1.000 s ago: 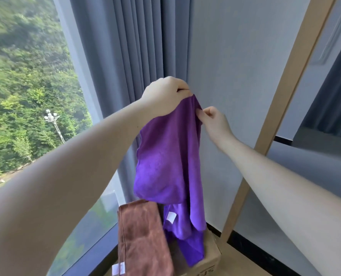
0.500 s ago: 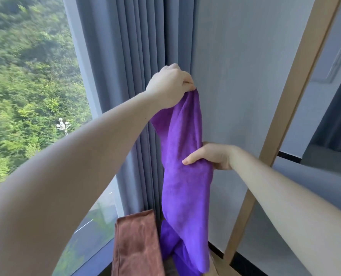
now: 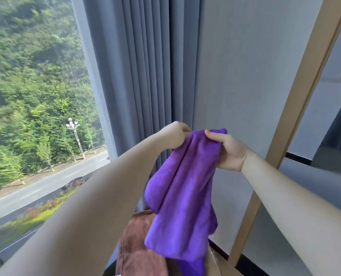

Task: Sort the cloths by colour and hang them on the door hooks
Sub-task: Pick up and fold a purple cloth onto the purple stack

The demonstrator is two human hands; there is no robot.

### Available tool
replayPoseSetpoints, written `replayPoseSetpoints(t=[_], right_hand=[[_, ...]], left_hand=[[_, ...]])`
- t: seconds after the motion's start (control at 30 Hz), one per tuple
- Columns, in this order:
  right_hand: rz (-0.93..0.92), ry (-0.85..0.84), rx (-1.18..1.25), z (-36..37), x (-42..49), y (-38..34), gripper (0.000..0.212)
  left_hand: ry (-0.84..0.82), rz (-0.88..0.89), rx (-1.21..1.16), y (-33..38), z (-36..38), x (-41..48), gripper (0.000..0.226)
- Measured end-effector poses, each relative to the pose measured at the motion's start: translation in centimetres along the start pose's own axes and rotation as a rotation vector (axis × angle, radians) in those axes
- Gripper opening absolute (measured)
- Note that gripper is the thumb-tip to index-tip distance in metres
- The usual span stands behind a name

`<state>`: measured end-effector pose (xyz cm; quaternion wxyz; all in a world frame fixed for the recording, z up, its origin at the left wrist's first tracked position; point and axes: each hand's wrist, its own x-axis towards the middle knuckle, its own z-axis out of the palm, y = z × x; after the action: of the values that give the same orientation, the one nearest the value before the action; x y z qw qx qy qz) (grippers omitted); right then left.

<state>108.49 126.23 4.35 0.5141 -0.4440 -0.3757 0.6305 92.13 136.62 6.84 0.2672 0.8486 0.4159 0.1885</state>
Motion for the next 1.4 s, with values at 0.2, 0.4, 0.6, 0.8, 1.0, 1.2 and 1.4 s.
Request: replayPoseSetpoints(t=[0.2,0.4,0.6,0.8,1.0,1.2,1.4], right_hand=[[-0.054,0.047,0.111,0.4,0.2,-0.2,0.033],[-0.122,0.046,0.118,1.2,1.2,-0.9,0.055],[-0.181,0.109,0.171,1.7,2.0,-1.2,0.061],[-0.163,0.193,0.220,0.1,2.0,-1.8,0.059],[-0.198,0.329,0.478,-0.5,2.9,-2.2,0.023],[-0.169,0.272,0.344,-0.9,3.7,-2.5,0.014],[-0.015,0.165,-0.024,-0.8,3.2,-2.5,0.031]], left_hand=[[0.005,-0.473,-0.432,-7.9,3.3,-2.9,0.014],[-0.468,-0.603,-0.871,-9.3,7.8,-4.8,0.033],[-0.353,-0.474,-1.224,-6.8,8.7,-4.0,0.072],[-0.006,-0.327,-1.732,-6.2,5.6,-3.8,0.033],[-0.107,-0.046,-1.427,-3.3,1.9,-1.8,0.065],[-0.030,0.031,-1.268,0.5,-1.6,-0.3,0.044],[0.098,-0.053,-1.213,1.1,-4.2,0.6,0.037]])
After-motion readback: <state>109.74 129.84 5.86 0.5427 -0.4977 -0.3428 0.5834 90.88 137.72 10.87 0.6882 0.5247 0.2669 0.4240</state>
